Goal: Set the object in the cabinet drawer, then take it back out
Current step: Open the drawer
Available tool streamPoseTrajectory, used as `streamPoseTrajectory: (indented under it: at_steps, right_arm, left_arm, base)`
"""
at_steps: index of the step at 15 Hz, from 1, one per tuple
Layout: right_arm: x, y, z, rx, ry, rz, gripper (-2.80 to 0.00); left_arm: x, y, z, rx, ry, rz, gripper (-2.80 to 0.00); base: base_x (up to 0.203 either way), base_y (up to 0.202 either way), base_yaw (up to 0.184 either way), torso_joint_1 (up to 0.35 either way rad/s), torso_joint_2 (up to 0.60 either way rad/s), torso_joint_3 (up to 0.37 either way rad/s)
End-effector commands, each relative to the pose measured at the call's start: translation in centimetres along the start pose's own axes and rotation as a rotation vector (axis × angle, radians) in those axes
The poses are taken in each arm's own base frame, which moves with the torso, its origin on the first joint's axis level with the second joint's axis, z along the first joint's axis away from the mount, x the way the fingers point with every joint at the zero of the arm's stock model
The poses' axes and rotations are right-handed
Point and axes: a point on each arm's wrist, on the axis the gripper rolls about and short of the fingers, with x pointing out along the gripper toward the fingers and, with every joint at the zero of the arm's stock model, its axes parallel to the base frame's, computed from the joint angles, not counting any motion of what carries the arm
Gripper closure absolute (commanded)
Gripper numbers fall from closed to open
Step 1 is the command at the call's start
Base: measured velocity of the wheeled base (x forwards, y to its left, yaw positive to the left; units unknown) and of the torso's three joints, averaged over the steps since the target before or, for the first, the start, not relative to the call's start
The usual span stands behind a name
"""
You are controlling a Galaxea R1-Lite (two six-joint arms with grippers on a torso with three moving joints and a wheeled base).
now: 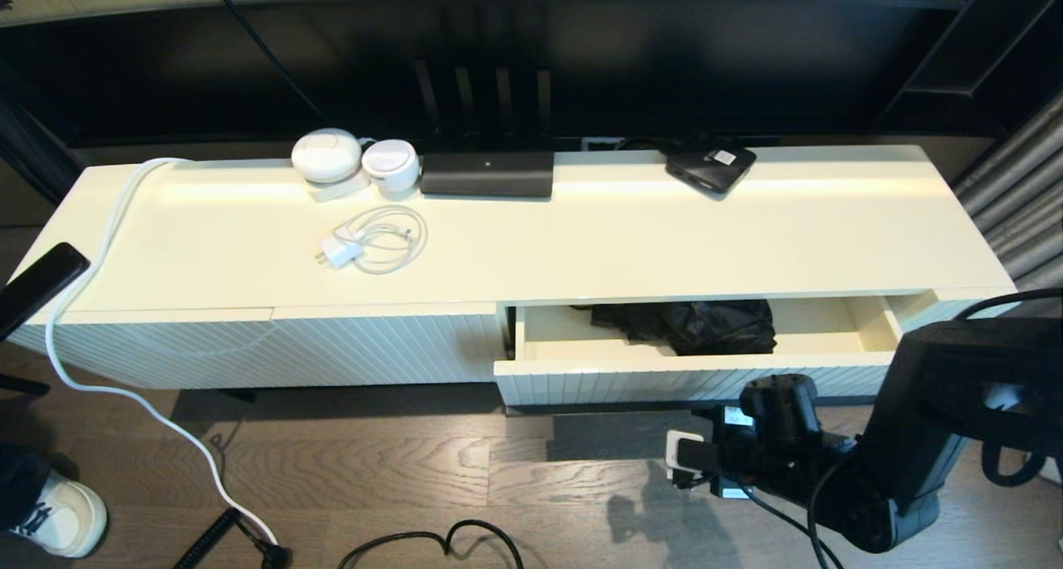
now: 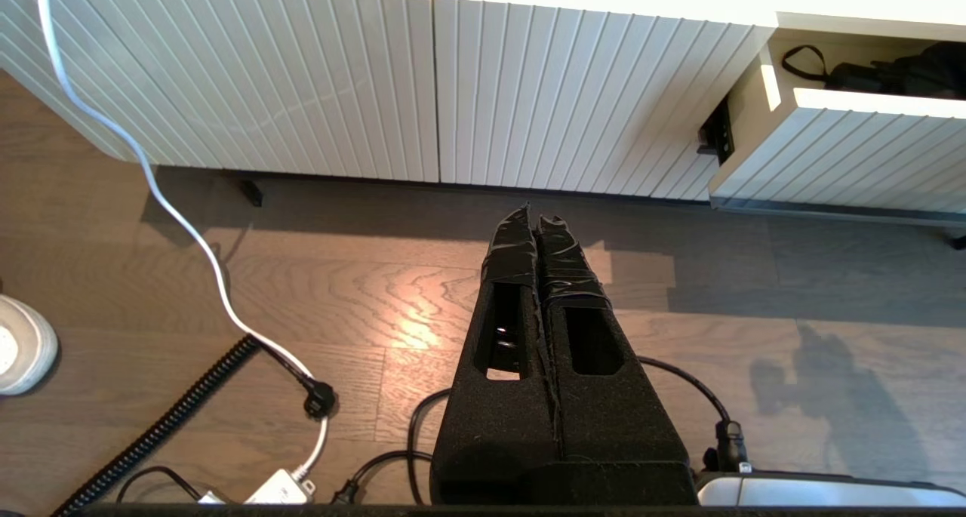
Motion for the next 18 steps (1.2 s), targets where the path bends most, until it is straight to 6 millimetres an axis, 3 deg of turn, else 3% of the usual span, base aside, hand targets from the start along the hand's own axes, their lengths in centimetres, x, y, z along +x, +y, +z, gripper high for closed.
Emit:
streamPoseTrajectory:
  at_steps: [1, 4, 9, 13, 15, 18]
  right_arm:
    - [-2.3, -1.4, 0.6, -0.006, -0.026, -0.061, 0.00]
    - [-6.7, -2.6, 1.0, -0.005, -0.049, -0.123, 0.00]
    - [-14.3, -1.9, 1.2, -0.015, -0.073, -0.198, 0.00]
    - [-19.3, -2.6, 1.6, -0.016, -0.134, -0.347, 0.00]
    - [-20.1, -3.9, 2.0, -0.014, -0.155, -0.417, 0.00]
    - [-18.3, -5.4, 2.7, -0.016, -0.156, -0.417, 0.00]
  left_arm:
    - [0.0, 0.0, 0.0, -0.001, -0.001, 0.000, 0.00]
    - [0.0, 0.0, 0.0, -0.001, -0.001, 0.000, 0.00]
    - [0.0, 0.0, 0.0, -0.001, -0.001, 0.001, 0.00]
    - [0.0, 0.0, 0.0, -0.001, -0.001, 0.000, 0.00]
    - [0.0, 0.0, 0.0, -0.001, -0.001, 0.000, 0.00]
    - [0.0, 0.0, 0.0, -0.001, -0.001, 0.000, 0.00]
  base:
    - [0.000, 0.000, 0.000, 0.000, 0.00, 0.000]
    - [0.000, 0.000, 0.000, 0.000, 0.00, 0.000]
    - [0.000, 0.000, 0.000, 0.000, 0.00, 0.000]
    - [0.000, 0.000, 0.000, 0.000, 0.00, 0.000]
    - [0.000, 0.000, 0.000, 0.000, 0.00, 0.000]
    - [0.000, 0.000, 0.000, 0.000, 0.00, 0.000]
